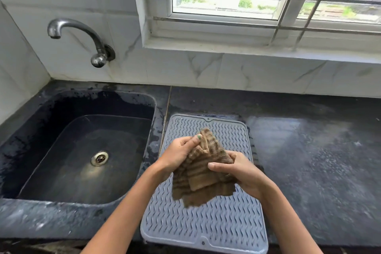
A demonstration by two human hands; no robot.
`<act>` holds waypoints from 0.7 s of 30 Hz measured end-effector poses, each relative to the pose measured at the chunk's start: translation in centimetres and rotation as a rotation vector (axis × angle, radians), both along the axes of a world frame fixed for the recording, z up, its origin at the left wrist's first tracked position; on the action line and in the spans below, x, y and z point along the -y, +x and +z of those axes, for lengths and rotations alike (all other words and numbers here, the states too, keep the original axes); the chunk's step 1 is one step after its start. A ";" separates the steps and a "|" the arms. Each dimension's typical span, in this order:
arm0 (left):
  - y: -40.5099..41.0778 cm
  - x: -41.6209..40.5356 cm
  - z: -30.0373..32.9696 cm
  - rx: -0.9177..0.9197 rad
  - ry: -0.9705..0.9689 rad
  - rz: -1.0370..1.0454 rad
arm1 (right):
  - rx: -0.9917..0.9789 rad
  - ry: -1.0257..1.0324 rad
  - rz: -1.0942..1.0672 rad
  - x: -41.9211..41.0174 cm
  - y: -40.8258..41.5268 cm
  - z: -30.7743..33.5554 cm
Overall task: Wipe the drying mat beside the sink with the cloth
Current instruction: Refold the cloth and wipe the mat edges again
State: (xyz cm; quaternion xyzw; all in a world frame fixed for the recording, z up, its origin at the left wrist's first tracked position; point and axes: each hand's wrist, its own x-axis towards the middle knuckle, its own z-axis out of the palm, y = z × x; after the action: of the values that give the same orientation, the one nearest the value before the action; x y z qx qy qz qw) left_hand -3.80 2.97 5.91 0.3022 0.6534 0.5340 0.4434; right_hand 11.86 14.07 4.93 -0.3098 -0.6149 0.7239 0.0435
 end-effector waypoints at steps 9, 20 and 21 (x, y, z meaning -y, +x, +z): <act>-0.1 0.0 -0.2 -0.063 -0.030 -0.370 | -0.104 0.076 -0.057 -0.5 0.3 1.4; 2.2 -3.1 -3.0 -0.108 -0.053 0.200 | -0.066 0.343 -0.368 0.1 -3.6 -1.2; 2.2 -3.3 -3.0 -0.007 -0.050 0.155 | -0.084 0.258 -0.292 0.8 -4.4 -1.9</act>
State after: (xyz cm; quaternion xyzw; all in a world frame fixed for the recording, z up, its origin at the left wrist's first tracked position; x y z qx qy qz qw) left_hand -1.61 6.30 2.88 0.2414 0.6896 0.5490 0.4059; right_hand 7.46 13.28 3.03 -0.3572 -0.6487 0.6374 0.2129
